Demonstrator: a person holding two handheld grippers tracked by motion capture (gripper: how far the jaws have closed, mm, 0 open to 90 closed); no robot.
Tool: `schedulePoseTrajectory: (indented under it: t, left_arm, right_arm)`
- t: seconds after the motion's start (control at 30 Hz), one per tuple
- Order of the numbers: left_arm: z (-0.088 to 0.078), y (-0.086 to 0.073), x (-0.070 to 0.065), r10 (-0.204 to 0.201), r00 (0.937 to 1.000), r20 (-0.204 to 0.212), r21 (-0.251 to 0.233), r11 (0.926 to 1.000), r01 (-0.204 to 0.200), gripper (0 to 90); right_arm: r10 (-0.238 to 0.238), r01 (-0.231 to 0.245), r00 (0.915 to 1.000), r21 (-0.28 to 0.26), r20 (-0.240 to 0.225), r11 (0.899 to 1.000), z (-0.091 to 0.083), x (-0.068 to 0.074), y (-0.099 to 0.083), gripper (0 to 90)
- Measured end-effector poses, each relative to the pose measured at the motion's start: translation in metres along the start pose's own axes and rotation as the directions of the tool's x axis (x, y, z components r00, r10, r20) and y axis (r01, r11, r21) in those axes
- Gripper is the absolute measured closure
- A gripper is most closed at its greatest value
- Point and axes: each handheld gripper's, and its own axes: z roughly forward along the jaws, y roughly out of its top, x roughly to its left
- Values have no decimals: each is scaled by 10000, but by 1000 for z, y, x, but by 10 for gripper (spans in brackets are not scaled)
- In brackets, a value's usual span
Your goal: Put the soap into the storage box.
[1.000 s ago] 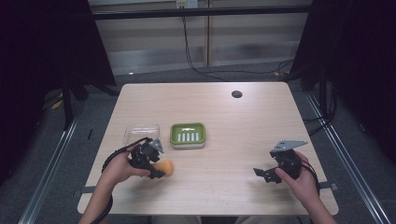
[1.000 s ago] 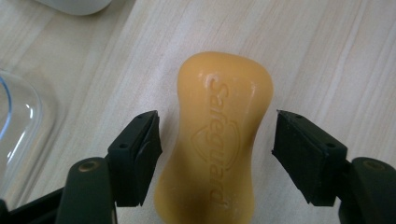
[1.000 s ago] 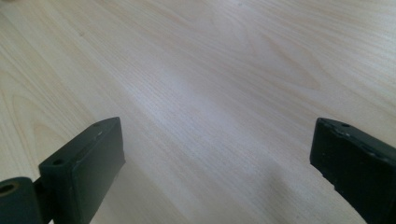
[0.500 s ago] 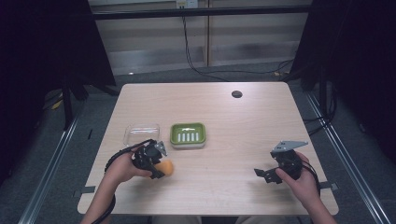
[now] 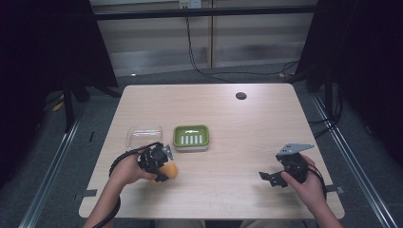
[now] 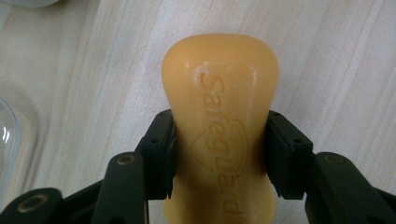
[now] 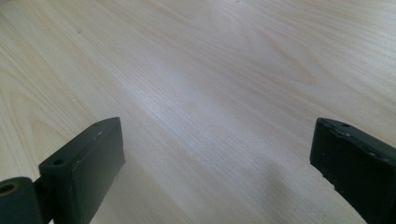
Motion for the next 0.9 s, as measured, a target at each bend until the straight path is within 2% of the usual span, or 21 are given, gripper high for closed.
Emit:
schedulePoseTrajectory:
  t: [0.13,0.17,0.37,0.4,0.5,0.53,0.57,0.9]
  left_arm:
    - [-1,1,0,-294,9995,82,185,9994,292,500]
    - [-1,2,1,-168,9998,139,268,9995,164,499]
    - [-6,6,-1,-415,9990,142,-86,9991,416,500]
    - [-8,8,0,-435,9988,213,29,9991,434,500]
    - [-12,11,1,-659,9974,306,-27,9978,660,500]
    - [-14,13,2,-573,9978,332,29,9984,572,500]
    - [-15,14,2,-640,9973,363,-97,9979,644,500]
    - [-24,24,5,-719,9964,443,34,9974,719,500]
  right_arm:
    - [31,-31,10000,-41,15,10000,-1,0,0,26]
    - [93,-93,10000,17,26,10000,-2,0,0,26]
    - [123,-123,9999,28,28,9999,-3,-1,0,26]
    - [75,-75,10000,-7,28,10000,-3,-1,0,26]
    - [79,-79,10000,-38,38,10000,-3,-1,0,26]
    - [123,-123,9999,-59,68,9999,-3,0,0,25]
    - [143,-143,9999,-54,69,9999,-3,0,0,26]
    - [164,-163,9998,-69,65,9998,-3,-2,0,26]
